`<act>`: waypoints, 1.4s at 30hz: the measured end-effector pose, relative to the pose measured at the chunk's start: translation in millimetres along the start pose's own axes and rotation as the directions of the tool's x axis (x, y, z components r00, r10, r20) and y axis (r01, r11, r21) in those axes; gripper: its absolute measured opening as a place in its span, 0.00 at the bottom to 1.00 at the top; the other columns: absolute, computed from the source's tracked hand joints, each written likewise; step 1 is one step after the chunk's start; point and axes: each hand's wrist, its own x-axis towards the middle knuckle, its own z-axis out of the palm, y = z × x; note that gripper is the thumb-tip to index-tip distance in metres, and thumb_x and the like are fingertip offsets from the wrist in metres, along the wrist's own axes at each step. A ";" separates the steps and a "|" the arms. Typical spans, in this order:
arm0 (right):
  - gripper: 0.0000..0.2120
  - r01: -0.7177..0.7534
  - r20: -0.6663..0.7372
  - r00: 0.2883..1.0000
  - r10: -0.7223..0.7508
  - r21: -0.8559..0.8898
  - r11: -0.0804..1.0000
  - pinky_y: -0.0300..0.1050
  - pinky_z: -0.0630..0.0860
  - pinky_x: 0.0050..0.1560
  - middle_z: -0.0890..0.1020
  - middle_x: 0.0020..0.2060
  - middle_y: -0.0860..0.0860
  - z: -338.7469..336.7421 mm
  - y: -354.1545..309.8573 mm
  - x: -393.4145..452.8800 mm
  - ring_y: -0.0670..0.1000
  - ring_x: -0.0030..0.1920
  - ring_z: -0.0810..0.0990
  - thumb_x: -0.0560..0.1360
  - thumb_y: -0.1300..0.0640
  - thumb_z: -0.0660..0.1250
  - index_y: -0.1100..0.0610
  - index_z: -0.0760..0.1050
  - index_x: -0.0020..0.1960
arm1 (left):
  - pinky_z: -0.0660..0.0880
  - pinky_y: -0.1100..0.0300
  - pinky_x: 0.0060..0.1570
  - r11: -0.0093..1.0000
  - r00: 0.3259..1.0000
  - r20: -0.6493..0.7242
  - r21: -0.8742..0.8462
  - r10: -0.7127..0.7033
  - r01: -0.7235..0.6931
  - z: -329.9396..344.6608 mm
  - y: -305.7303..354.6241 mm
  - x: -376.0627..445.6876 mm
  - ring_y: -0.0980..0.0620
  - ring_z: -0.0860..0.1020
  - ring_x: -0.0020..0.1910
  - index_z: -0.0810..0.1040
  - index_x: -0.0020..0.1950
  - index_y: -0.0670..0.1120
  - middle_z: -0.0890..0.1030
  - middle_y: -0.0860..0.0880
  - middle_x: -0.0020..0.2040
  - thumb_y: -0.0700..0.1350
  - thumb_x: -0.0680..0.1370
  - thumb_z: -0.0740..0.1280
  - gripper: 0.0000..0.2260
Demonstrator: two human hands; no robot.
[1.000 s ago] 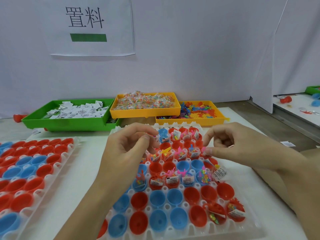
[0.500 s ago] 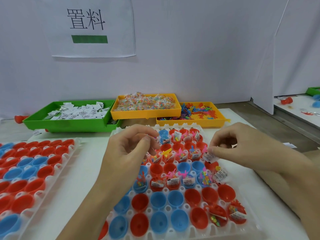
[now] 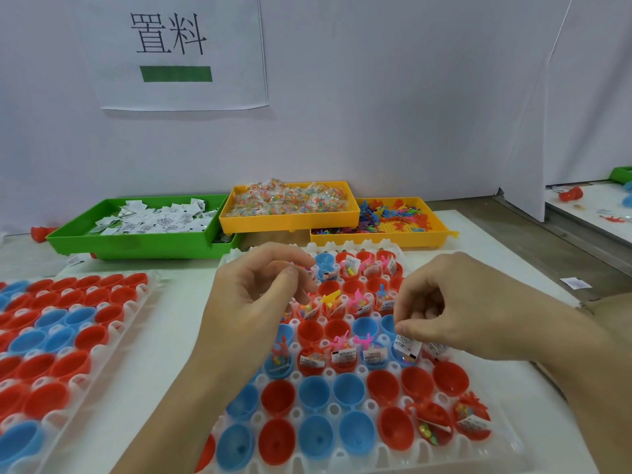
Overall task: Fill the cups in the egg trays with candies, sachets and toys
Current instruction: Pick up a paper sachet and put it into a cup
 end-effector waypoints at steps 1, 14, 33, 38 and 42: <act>0.08 -0.004 -0.002 1.000 0.004 -0.011 1.000 0.31 0.75 0.35 0.82 0.34 0.37 0.8 -0.6 0.0 0.39 0.35 0.80 0.73 0.56 0.75 0.47 0.82 0.36 | 0.74 0.67 0.35 1.000 1.000 0.000 0.002 -0.001 0.001 0.0 0.0 -0.1 0.52 0.79 0.34 0.83 0.45 0.44 0.82 0.45 0.35 0.28 0.79 0.60 0.15; 0.13 -0.006 0.016 1.000 0.008 -0.122 0.993 0.32 0.74 0.34 0.81 0.33 0.45 10.6 -9.6 1.9 0.39 0.37 0.80 0.73 0.57 0.75 0.44 0.78 0.34 | 0.75 0.67 0.36 1.000 1.000 0.003 0.001 -0.005 0.005 1.0 -0.6 -0.2 0.52 0.79 0.33 0.82 0.45 0.43 0.82 0.44 0.34 0.29 0.79 0.60 0.14; 0.06 0.048 0.041 0.998 -0.047 -0.024 0.999 0.26 0.75 0.41 0.82 0.38 0.31 1.4 -3.0 -1.7 0.35 0.44 0.80 0.72 0.51 0.76 0.43 0.85 0.38 | 0.75 0.65 0.36 1.000 1.000 -0.005 -0.011 0.010 -0.010 -0.5 -0.7 0.1 0.52 0.79 0.34 0.83 0.45 0.44 0.83 0.45 0.34 0.37 0.75 0.63 0.09; 0.08 0.068 0.052 0.996 -0.066 -0.040 0.997 0.28 0.73 0.40 0.81 0.36 0.33 1.8 0.0 -1.4 0.36 0.41 0.79 0.73 0.52 0.76 0.41 0.84 0.37 | 0.76 0.64 0.36 1.000 0.999 -0.040 -0.019 0.012 -0.013 -5.7 -1.3 3.1 0.51 0.80 0.34 0.84 0.43 0.47 0.83 0.44 0.35 0.39 0.74 0.61 0.11; 0.08 0.107 -0.053 0.993 -0.108 -0.007 0.994 0.36 0.74 0.37 0.79 0.37 0.42 -2.1 5.8 -2.0 0.43 0.36 0.75 0.73 0.52 0.75 0.40 0.81 0.47 | 0.77 0.59 0.36 1.000 0.997 -0.071 -0.008 0.015 -0.016 -11.0 -3.9 5.7 0.50 0.80 0.35 0.84 0.43 0.48 0.83 0.45 0.35 0.40 0.73 0.62 0.11</act>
